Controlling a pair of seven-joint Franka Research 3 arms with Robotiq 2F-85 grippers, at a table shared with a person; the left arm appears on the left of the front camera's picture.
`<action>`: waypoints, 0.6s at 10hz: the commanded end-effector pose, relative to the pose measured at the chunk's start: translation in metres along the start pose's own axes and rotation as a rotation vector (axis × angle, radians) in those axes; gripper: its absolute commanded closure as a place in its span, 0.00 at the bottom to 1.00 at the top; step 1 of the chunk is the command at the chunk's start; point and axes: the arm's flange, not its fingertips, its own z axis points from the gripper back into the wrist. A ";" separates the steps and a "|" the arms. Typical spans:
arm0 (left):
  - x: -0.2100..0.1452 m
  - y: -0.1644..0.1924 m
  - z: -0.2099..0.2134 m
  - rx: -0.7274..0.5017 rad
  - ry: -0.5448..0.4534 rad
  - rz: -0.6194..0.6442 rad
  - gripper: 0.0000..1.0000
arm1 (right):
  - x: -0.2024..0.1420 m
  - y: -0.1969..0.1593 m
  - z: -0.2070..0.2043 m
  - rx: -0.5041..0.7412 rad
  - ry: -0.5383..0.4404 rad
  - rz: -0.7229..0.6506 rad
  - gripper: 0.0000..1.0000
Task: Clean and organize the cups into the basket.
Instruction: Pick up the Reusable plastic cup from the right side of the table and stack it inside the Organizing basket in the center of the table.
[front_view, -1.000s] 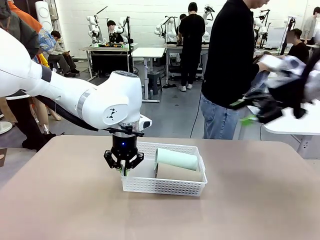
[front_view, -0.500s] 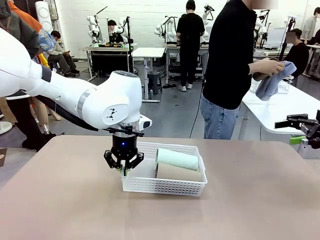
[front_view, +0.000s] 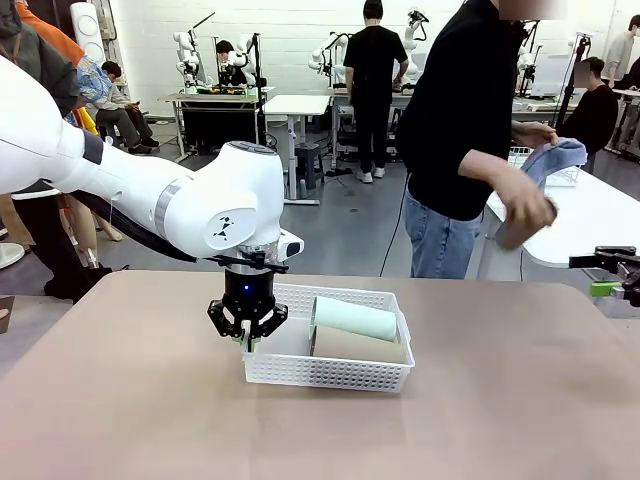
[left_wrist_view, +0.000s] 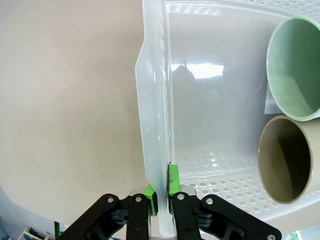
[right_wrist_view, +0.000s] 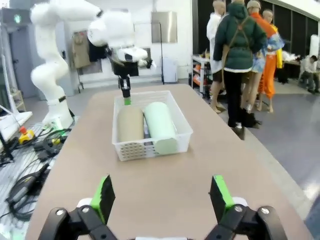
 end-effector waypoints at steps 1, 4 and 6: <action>0.000 0.000 0.002 -0.003 -0.003 0.001 1.00 | 0.001 0.003 0.000 0.015 -0.020 -0.003 0.00; 0.000 0.000 0.002 -0.003 -0.003 0.001 1.00 | 0.001 0.003 0.000 0.015 -0.020 -0.003 0.00; 0.000 0.000 0.002 -0.003 -0.003 0.001 1.00 | 0.001 0.003 0.000 0.015 -0.020 -0.003 0.00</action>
